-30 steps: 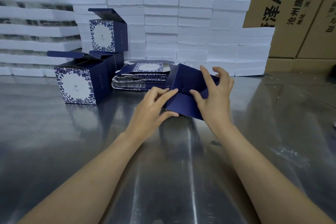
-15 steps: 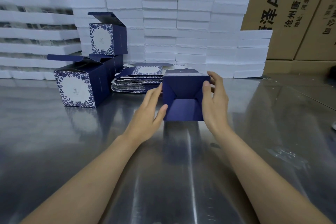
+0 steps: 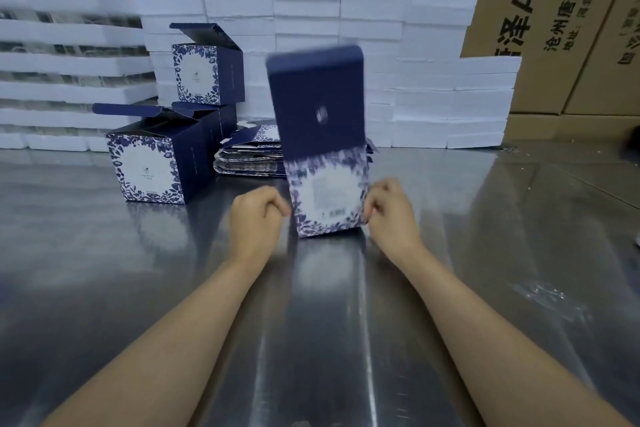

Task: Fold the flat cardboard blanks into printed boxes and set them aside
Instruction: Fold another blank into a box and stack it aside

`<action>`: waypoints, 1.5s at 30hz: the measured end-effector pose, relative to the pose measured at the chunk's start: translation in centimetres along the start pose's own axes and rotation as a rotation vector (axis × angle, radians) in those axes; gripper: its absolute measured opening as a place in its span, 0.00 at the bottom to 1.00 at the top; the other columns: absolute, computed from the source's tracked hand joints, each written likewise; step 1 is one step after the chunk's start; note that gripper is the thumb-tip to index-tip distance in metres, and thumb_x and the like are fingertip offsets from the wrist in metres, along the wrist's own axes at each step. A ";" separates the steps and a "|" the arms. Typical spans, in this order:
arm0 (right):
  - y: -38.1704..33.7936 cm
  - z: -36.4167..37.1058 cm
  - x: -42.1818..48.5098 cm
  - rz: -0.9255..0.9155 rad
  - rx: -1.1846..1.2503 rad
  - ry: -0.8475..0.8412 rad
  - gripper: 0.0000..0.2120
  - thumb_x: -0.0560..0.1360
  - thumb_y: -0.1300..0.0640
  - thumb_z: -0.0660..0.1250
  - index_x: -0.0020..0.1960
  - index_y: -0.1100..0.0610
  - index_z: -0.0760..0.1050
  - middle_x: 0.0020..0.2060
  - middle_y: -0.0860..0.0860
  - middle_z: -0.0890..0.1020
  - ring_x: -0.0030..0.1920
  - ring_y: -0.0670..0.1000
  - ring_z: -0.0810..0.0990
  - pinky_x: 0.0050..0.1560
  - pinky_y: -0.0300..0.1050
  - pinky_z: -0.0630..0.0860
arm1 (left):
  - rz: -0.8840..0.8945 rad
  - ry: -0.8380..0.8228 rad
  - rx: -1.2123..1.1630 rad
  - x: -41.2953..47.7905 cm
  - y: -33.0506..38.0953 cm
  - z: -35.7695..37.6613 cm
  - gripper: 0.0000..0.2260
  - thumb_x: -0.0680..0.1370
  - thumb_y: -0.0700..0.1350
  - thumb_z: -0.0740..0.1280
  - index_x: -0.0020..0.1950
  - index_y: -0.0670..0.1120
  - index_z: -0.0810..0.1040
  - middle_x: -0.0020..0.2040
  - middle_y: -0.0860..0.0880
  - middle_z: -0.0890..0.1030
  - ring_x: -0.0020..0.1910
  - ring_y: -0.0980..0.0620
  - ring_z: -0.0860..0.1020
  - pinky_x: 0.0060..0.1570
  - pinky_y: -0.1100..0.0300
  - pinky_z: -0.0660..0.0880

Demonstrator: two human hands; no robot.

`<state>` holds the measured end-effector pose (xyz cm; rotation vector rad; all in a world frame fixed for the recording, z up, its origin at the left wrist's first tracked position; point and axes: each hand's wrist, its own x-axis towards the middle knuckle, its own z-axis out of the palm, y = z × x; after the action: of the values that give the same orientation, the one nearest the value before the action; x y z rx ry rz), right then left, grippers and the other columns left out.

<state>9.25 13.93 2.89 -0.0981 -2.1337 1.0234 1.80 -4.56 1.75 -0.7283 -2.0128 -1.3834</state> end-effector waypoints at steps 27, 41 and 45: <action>0.5 0.0 0.6 0.293 0.660 -0.320 0.37 0.67 0.41 0.70 0.74 0.49 0.64 0.67 0.48 0.75 0.66 0.48 0.74 0.65 0.49 0.72 | -0.441 -0.480 -0.533 -0.2 0.6 1.6 0.34 0.68 0.59 0.72 0.72 0.54 0.66 0.59 0.60 0.80 0.59 0.63 0.77 0.59 0.68 0.71; -0.8 -2.2 1.3 0.067 0.405 0.435 0.07 0.76 0.63 0.68 0.50 0.53 0.77 0.42 0.44 0.78 0.40 0.34 0.75 0.44 0.29 0.71 | -0.330 0.249 -0.433 2.0 0.2 -0.5 0.16 0.76 0.52 0.71 0.35 0.43 0.75 0.31 0.55 0.75 0.33 0.57 0.70 0.33 0.60 0.65; -1.8 -2.1 0.9 -0.235 -0.043 0.539 0.12 0.66 0.75 0.63 0.38 0.61 0.80 0.43 0.53 0.73 0.46 0.46 0.71 0.49 0.42 0.66 | -0.294 0.224 -0.465 1.7 2.3 -0.4 0.10 0.76 0.49 0.71 0.36 0.49 0.77 0.31 0.58 0.78 0.32 0.61 0.73 0.31 0.66 0.69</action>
<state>10.46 14.42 5.51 -0.1243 -1.6296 0.7136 2.40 -4.01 4.55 -0.4462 -1.6847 -2.0460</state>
